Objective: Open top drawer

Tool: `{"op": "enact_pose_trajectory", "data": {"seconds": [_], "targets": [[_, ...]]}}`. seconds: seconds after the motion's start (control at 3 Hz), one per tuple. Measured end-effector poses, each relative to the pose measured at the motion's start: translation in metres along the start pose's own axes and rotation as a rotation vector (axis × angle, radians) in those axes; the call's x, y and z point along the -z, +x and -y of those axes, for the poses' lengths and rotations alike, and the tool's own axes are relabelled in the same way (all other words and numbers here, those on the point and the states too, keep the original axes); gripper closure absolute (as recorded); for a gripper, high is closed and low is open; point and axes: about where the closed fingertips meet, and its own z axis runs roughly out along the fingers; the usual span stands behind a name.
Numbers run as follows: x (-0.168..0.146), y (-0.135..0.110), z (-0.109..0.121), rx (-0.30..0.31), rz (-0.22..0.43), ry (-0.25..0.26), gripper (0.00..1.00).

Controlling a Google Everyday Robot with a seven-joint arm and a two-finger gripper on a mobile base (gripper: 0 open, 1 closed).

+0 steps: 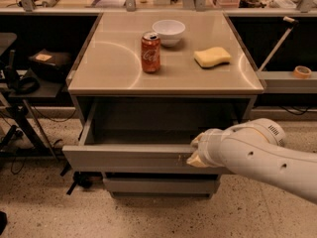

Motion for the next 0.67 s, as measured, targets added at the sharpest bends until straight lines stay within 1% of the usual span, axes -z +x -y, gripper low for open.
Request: {"op": "enact_pose_trajectory", "data": {"seconds": [0.33,0.67], "targets": [[0.0110,0.0037,-0.0198,0.061,-0.063,-0.007,1.00],[0.0118,0.0035,-0.0194,0.061,-0.063,-0.007,1.00]]}}
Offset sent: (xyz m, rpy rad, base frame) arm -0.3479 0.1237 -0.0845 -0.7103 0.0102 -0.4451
